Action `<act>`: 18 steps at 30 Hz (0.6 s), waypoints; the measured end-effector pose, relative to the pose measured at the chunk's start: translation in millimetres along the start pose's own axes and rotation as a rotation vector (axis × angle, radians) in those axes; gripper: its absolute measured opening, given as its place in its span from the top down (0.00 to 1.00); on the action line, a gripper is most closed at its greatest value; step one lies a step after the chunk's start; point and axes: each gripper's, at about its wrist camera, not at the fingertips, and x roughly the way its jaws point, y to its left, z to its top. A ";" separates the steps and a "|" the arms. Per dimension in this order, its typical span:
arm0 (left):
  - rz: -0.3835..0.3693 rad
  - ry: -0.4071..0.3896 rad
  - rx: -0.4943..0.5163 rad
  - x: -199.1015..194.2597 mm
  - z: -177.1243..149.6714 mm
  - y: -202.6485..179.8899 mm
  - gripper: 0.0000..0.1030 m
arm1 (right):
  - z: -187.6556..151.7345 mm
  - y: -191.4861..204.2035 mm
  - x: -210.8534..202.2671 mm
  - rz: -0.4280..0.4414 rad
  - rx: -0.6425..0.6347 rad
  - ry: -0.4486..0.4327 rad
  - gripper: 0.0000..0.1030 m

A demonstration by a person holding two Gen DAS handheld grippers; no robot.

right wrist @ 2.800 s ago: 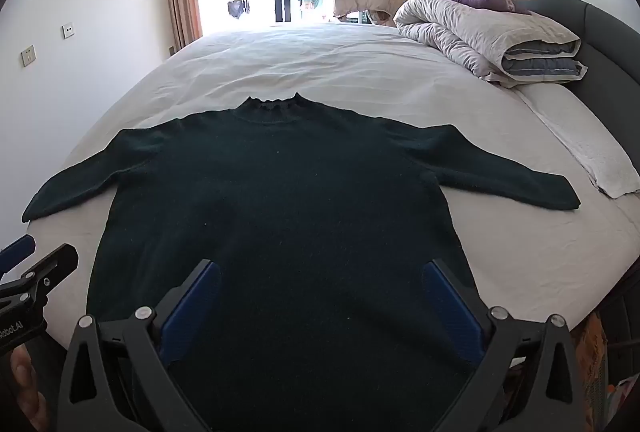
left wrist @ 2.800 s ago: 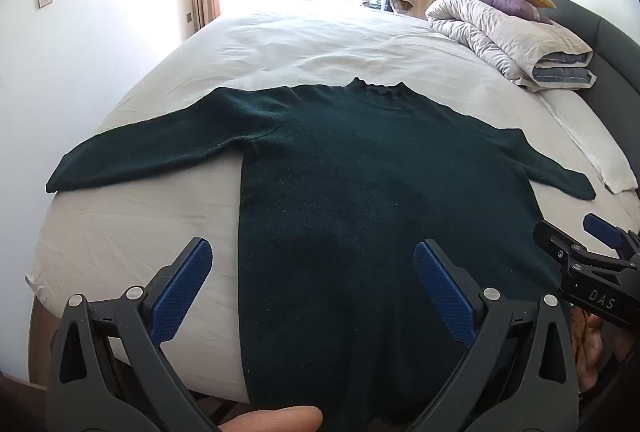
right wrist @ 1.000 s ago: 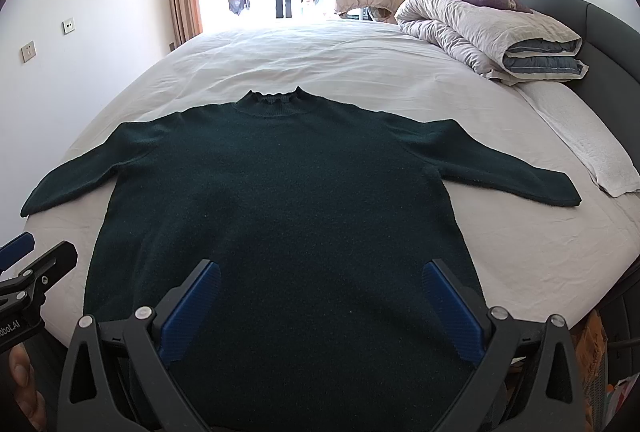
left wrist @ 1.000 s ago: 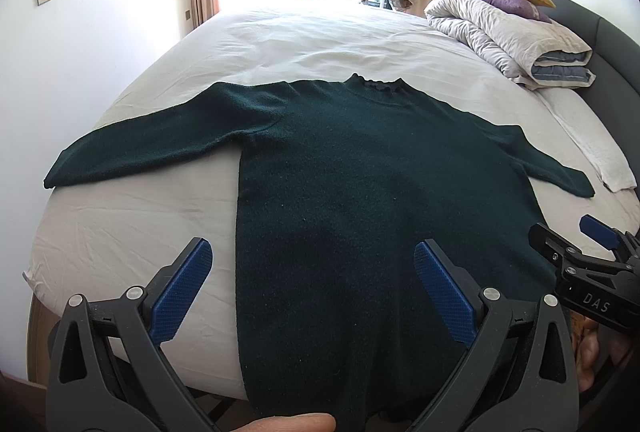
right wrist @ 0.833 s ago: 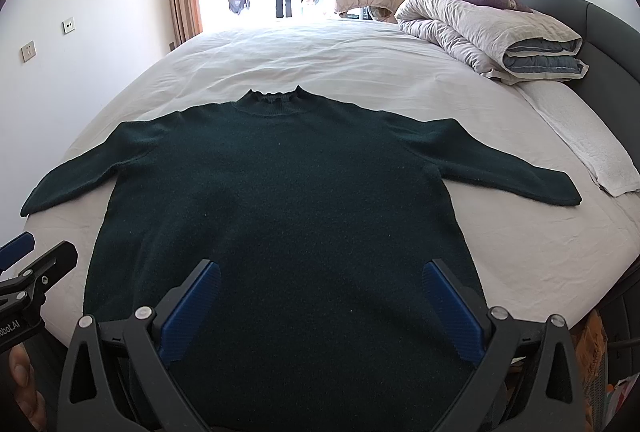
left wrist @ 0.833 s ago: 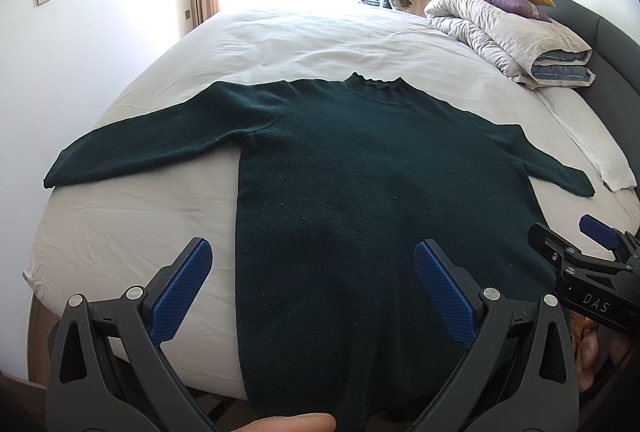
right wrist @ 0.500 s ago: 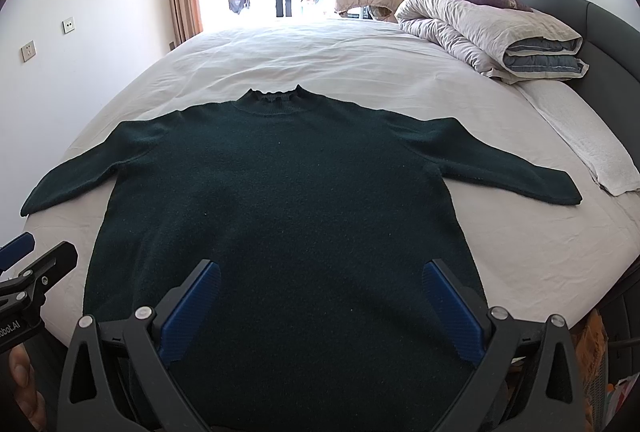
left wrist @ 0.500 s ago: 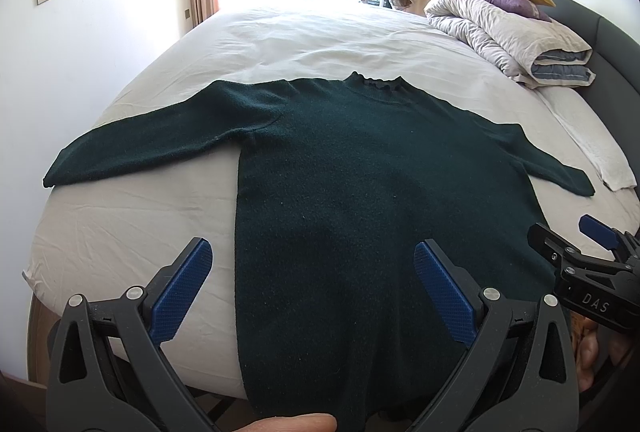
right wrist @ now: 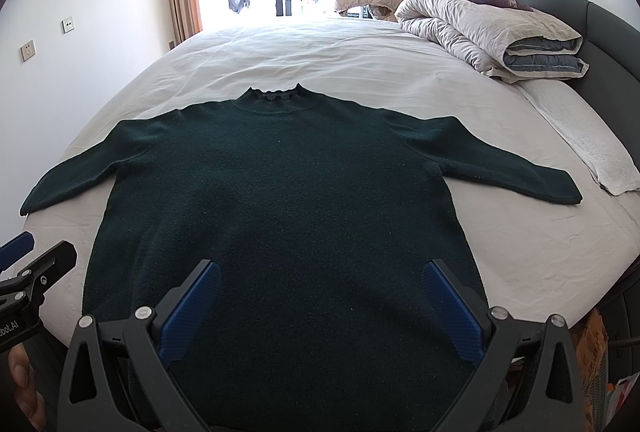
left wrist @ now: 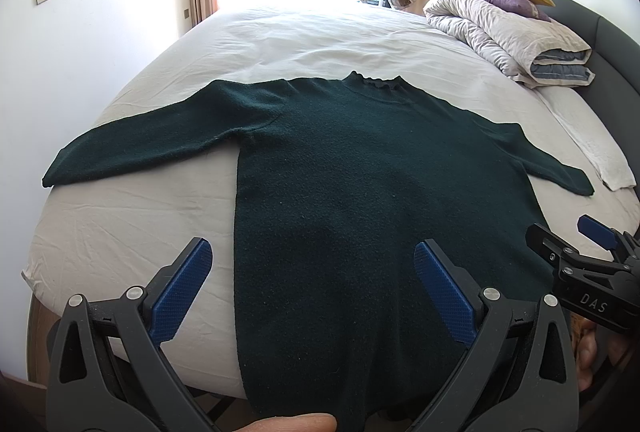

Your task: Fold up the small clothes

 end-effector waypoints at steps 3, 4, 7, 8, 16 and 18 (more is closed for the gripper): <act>0.001 0.000 0.001 -0.2 -0.4 -0.3 0.00 | -0.1 0.0 0.2 0.001 0.000 0.000 0.00; 0.001 0.000 0.001 0.0 -0.1 -0.1 0.00 | -0.1 0.0 0.2 0.000 0.000 0.000 0.00; 0.000 0.001 0.000 0.1 0.2 0.1 0.00 | 0.0 -0.2 0.1 0.000 0.000 0.000 0.00; 0.000 0.000 0.000 -0.1 -0.2 -0.1 0.00 | 0.0 -0.3 0.2 0.000 0.000 0.000 0.00; 0.000 0.002 0.000 0.2 0.2 0.1 0.00 | 1.1 -0.8 -0.4 0.000 0.000 0.001 0.00; 0.000 0.002 -0.001 0.3 0.4 0.2 0.00 | 1.9 -1.0 -0.7 0.001 0.000 0.002 0.00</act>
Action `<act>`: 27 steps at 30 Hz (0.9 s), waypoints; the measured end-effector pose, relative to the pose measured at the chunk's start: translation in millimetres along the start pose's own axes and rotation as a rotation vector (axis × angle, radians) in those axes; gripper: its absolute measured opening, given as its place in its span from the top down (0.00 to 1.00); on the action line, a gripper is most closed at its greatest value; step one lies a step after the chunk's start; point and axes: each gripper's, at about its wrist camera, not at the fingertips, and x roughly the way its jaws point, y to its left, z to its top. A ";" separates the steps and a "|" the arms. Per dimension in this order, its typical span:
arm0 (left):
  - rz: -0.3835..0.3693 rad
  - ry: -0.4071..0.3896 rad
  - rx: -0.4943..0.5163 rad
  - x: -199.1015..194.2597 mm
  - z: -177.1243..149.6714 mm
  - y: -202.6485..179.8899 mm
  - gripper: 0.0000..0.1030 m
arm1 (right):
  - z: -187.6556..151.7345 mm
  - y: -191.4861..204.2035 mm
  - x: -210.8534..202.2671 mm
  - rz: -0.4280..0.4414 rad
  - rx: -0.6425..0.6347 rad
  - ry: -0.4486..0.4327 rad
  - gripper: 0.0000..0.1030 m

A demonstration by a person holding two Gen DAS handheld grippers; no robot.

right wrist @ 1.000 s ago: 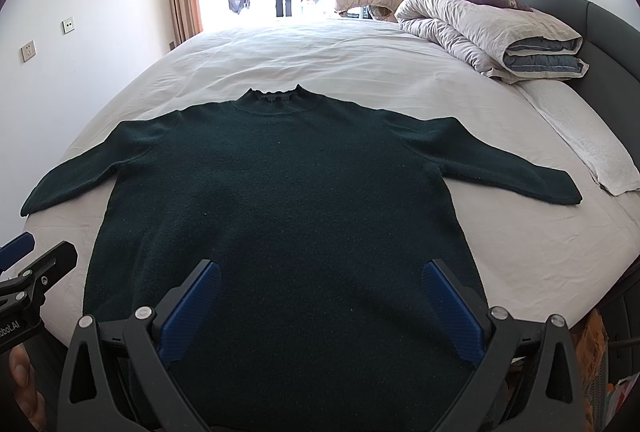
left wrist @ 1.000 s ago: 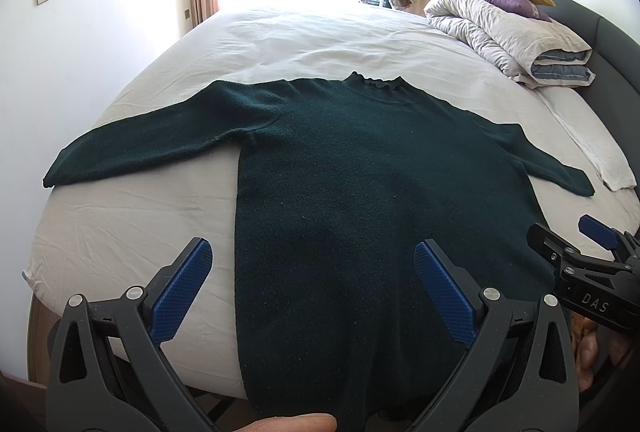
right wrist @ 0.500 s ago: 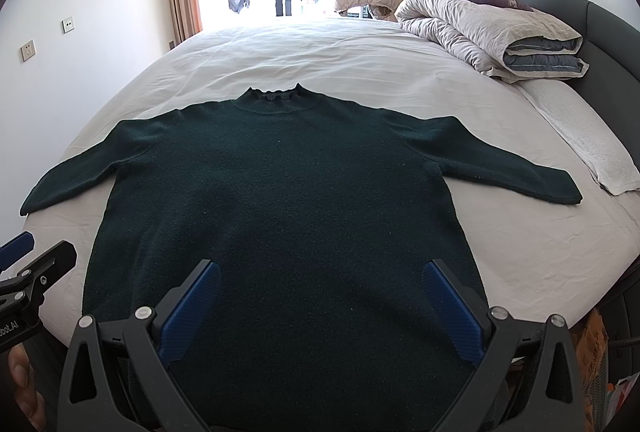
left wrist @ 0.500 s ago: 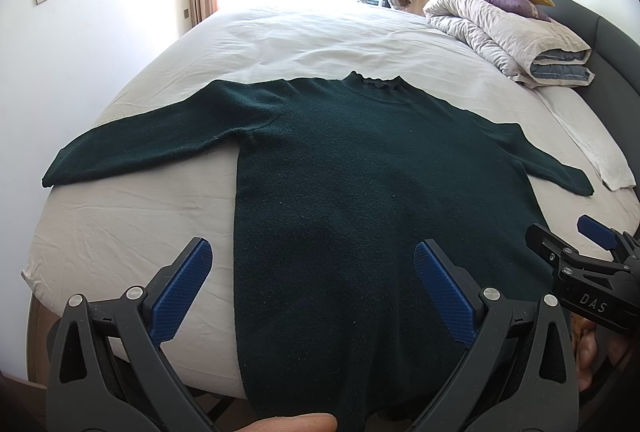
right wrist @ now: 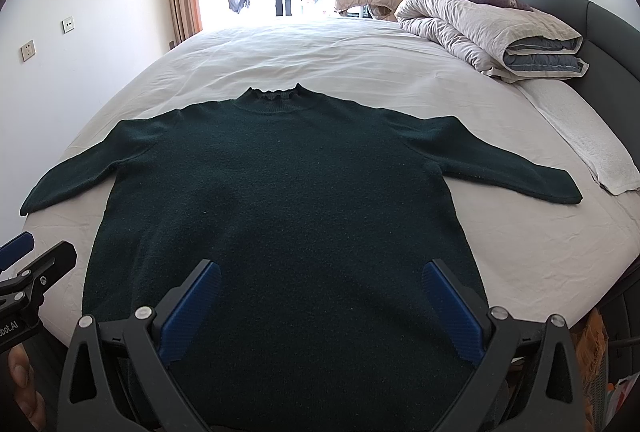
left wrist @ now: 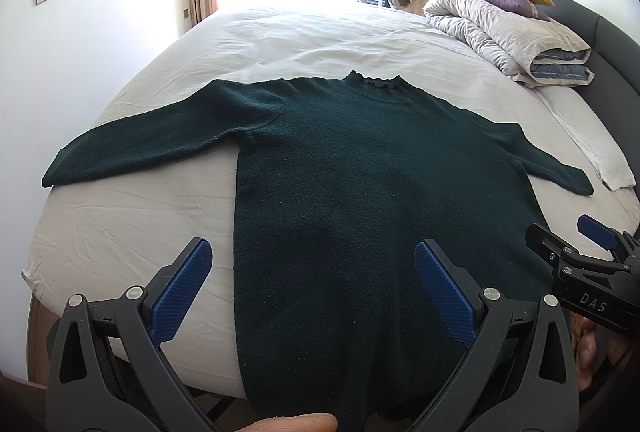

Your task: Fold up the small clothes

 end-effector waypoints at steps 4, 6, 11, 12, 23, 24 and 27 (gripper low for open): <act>0.000 0.000 0.000 0.0 -0.1 -0.1 0.00 | 1.3 -0.5 -0.8 0.000 0.000 0.000 0.00; 0.000 0.001 -0.001 0.1 0.1 0.0 0.00 | 2.8 -0.9 -1.4 -0.001 0.000 0.001 0.00; -0.003 0.003 -0.002 3.3 -11.9 -4.6 0.00 | -10.2 -0.6 4.6 -0.001 -0.005 0.005 0.00; -0.005 0.004 -0.003 3.4 -12.2 -4.1 0.00 | -13.2 0.4 5.4 -0.001 -0.007 0.006 0.00; -0.092 -0.009 -0.192 13.4 -13.8 66.2 0.00 | 0.7 10.2 16.1 0.001 -0.032 0.022 0.00; -0.087 -0.029 -0.216 14.1 -12.9 77.3 0.00 | 1.3 11.9 17.4 0.004 -0.036 0.023 0.00; -0.135 -0.052 -0.303 21.7 -10.0 117.1 0.00 | 4.1 17.6 20.5 0.026 -0.046 0.020 0.00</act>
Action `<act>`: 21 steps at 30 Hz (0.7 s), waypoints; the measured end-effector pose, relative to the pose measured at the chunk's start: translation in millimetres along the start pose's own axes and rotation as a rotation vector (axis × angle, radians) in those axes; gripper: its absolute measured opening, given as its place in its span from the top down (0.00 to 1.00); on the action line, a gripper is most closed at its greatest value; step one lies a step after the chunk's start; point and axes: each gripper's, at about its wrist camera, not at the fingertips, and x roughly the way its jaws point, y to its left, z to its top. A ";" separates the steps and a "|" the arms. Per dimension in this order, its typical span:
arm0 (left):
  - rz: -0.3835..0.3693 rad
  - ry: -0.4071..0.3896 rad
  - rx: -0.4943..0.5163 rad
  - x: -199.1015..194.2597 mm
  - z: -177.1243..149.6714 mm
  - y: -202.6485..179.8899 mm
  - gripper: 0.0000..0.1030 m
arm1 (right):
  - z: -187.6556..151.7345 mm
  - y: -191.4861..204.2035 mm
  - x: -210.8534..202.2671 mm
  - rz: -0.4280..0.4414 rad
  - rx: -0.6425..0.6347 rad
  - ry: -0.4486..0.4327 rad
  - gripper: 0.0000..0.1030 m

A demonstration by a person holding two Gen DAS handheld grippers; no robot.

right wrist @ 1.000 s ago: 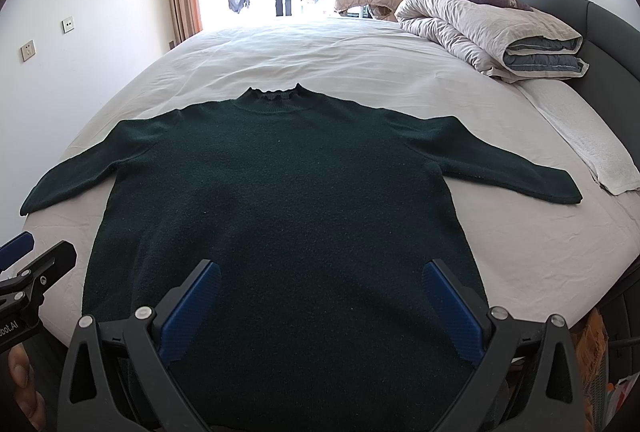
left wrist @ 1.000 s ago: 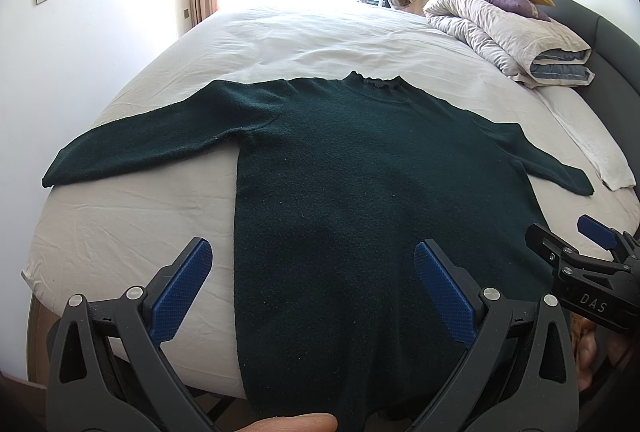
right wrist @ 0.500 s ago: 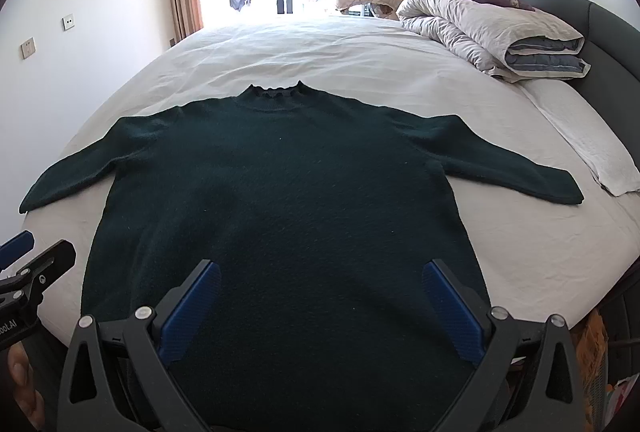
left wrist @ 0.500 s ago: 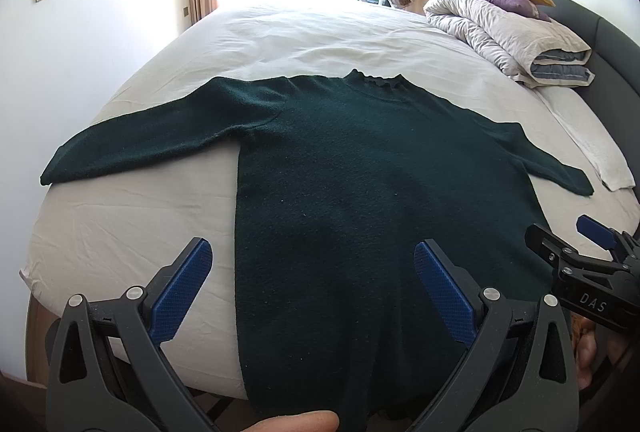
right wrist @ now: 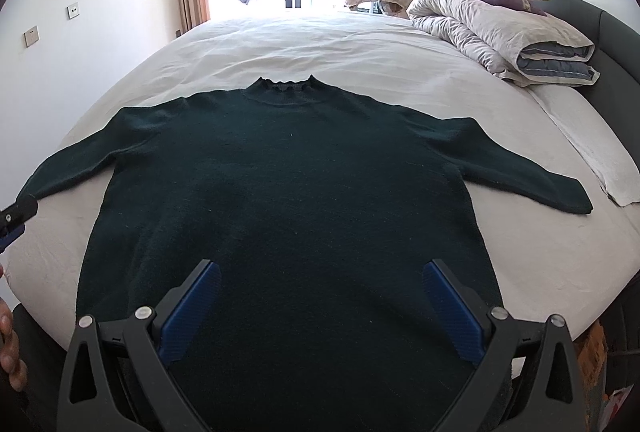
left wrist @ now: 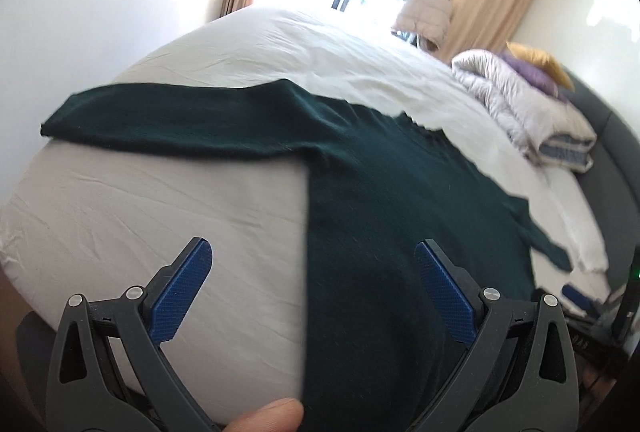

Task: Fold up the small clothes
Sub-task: 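Grasp the cuff of the sweater sleeve with the left gripper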

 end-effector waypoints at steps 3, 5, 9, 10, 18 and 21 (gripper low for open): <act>-0.085 0.051 -0.117 10.4 19.0 51.4 0.00 | 2.9 4.1 1.0 0.037 -0.004 -0.010 0.00; -0.087 0.013 -0.207 8.8 31.3 89.4 0.00 | 4.5 6.9 2.4 0.060 0.004 -0.012 0.00; -0.180 -0.090 -0.537 6.1 43.4 186.2 0.00 | 8.6 14.1 11.0 0.105 0.021 0.002 0.00; -0.197 -0.104 -0.595 6.7 43.3 203.2 0.00 | 9.4 16.4 13.2 0.119 0.026 0.006 0.00; -0.220 -0.184 -0.756 15.1 57.2 268.7 0.00 | 12.4 34.6 26.4 0.190 0.024 0.030 0.01; -0.226 -0.201 -0.775 19.6 70.3 280.6 0.00 | 12.9 36.4 28.2 0.223 0.035 0.035 0.04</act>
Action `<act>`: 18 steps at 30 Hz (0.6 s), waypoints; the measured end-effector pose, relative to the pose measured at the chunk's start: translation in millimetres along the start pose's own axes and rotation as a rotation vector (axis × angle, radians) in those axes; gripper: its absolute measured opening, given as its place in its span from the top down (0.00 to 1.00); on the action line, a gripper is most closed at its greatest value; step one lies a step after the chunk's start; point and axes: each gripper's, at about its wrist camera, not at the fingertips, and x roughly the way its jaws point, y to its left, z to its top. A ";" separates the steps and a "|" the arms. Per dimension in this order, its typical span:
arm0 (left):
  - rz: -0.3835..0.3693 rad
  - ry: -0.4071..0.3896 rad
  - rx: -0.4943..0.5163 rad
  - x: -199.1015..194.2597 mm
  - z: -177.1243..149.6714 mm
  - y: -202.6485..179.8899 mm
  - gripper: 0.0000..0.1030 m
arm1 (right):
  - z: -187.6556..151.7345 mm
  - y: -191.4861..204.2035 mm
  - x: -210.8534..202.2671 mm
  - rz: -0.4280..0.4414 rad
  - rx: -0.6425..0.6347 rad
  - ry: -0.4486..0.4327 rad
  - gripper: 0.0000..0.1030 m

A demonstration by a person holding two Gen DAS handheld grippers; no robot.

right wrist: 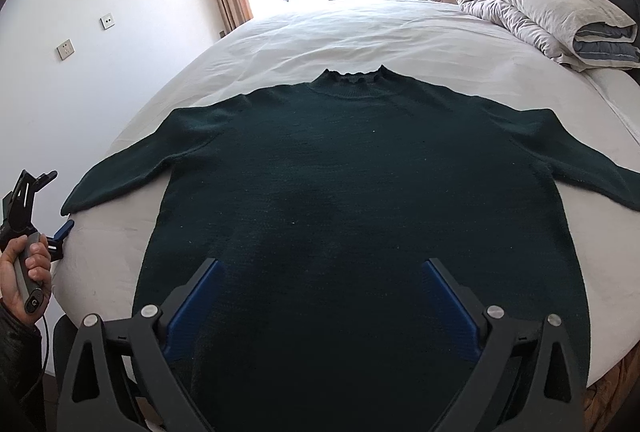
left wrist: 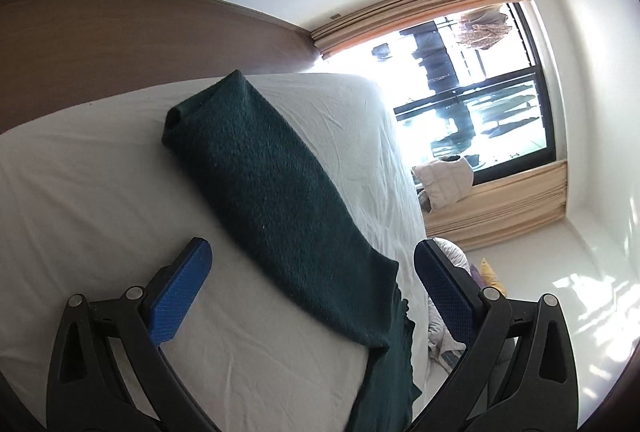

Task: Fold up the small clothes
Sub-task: 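Grasp the cuff of the sweater sleeve with the left gripper, then lift the sleeve and lay it across the sweater body, open left gripper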

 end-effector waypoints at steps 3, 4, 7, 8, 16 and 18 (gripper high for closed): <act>-0.021 -0.017 -0.040 3.9 17.0 6.3 0.02 | -0.3 0.7 0.6 0.007 -0.005 -0.003 0.06; -0.024 -0.020 -0.048 5.3 21.9 6.6 0.03 | -0.5 -0.1 1.0 0.007 -0.004 -0.002 0.06; -0.021 -0.010 -0.052 13.6 28.1 2.4 0.24 | -1.4 -3.2 2.7 0.018 0.012 0.004 0.09; -0.019 0.000 -0.059 16.4 29.9 3.9 0.40 | -2.1 -4.2 3.9 0.024 0.018 0.009 0.11; 0.050 0.004 0.001 19.1 26.4 -9.4 0.89 | -6.5 -15.6 10.8 0.036 0.050 0.021 0.18; 0.055 -0.002 0.061 18.5 20.0 -32.3 0.90 | -7.9 -21.9 10.6 0.039 0.068 0.016 0.18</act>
